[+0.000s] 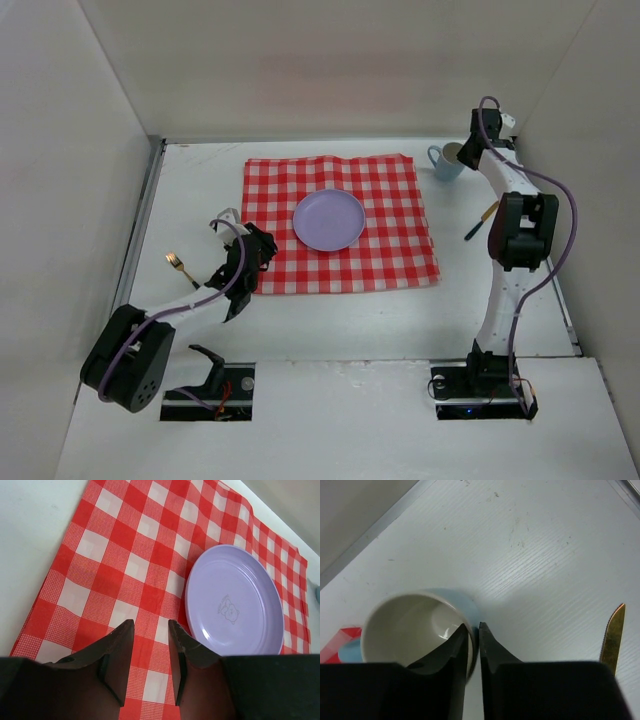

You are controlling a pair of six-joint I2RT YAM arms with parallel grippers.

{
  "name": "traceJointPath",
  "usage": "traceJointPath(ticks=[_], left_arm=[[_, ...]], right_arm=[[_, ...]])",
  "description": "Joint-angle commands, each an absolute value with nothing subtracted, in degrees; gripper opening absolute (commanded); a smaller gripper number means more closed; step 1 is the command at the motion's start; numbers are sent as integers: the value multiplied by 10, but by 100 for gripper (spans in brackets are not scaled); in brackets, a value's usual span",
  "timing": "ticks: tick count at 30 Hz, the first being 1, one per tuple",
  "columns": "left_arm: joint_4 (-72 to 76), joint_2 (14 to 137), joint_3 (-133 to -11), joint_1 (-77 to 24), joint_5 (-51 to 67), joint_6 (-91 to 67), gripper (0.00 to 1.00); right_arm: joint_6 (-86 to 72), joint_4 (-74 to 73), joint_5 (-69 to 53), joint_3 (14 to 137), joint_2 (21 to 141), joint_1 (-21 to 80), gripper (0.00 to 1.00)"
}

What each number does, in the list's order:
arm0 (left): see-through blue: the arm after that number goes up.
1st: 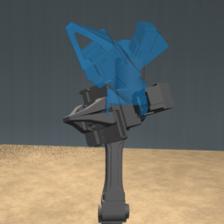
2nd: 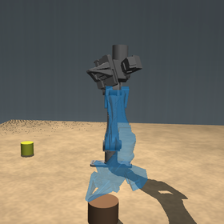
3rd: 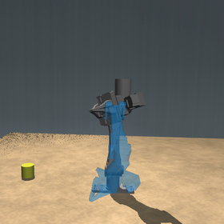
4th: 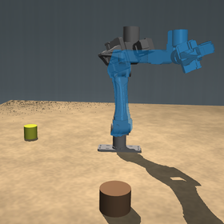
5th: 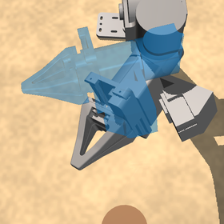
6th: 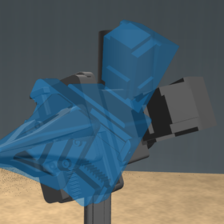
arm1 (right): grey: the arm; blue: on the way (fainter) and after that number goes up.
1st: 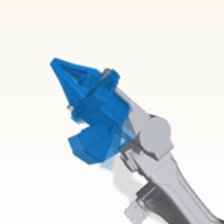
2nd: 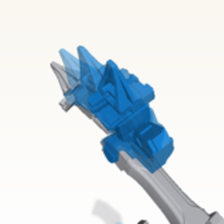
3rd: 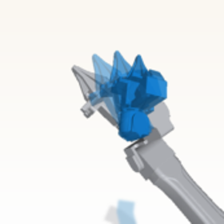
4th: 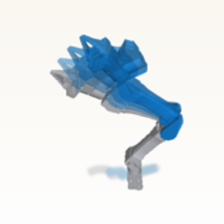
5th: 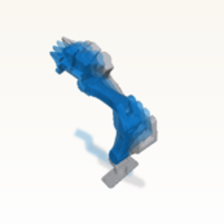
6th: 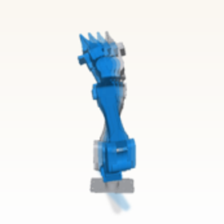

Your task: Set the dinner table for one person

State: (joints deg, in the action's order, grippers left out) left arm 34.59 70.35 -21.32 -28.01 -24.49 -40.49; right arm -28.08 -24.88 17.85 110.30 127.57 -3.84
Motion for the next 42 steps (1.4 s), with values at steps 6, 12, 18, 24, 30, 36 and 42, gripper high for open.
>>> traceJointPath(ticks=[6, 12, 18, 24, 30, 36, 42], left_arm=[[387, 725, -215, -283, -253, -403, 32], [392, 736, -218, -287, -254, -405, 33], [392, 734, -215, -284, -255, -406, 34], [392, 729, -214, -287, -258, -407, 35], [392, 726, -212, -288, -256, -410, 36], [392, 728, -213, -289, -255, -411, 36], [392, 728, -212, -288, -257, -410, 36]], right_arm=[[-282, -200, 182, 1054, 1171, -41, 9], [-259, -176, 192, 1028, 1116, 13, 9], [-246, -182, 184, 1041, 1126, 79, 9], [-240, -230, 159, 1107, 1178, 116, 9], [-218, -257, 163, 1122, 1199, 136, 9], [-215, -280, 163, 1143, 1223, 136, 9], [-214, -305, 158, 1168, 1253, 134, 12]])
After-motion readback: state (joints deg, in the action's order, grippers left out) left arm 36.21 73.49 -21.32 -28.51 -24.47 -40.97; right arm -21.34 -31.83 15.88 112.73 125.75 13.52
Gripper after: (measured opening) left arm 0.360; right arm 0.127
